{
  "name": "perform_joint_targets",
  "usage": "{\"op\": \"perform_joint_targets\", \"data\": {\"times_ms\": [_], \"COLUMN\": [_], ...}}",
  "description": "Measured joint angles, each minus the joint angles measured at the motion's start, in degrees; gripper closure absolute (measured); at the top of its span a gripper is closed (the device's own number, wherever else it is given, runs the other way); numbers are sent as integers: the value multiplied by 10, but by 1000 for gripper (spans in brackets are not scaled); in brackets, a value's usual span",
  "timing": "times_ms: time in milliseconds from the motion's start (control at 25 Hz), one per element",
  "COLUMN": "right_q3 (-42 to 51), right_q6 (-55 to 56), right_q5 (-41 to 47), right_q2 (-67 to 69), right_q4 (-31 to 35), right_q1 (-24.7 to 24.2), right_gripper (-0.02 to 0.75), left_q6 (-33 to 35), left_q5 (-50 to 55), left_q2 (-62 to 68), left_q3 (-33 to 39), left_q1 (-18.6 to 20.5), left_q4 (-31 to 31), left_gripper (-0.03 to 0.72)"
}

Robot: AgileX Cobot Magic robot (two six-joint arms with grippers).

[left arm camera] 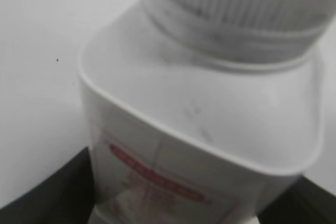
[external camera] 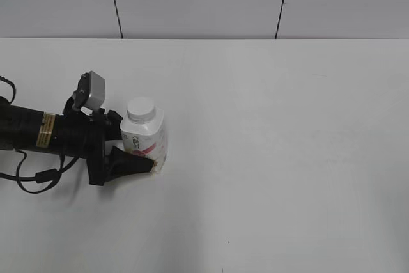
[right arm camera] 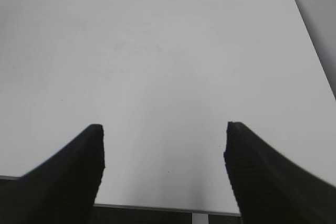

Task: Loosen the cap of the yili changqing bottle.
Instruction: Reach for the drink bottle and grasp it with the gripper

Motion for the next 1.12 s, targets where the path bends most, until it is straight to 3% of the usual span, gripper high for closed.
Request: {"op": "perform_joint_targets", "data": {"times_ms": [520, 1120], "right_q3": [0, 0], "right_q6": [0, 0], "right_q5": [0, 0], "right_q2": [0, 0], "right_q4": [0, 0], "right_q1": [0, 0], "right_gripper": [171, 171], "left_q6": [1, 2], "left_q5": [-14, -27], "left_q2": [13, 13], "left_q3": [0, 0], "left_q1": [-5, -5], "left_q4": [-59, -23], "left_gripper": [190, 195]}}
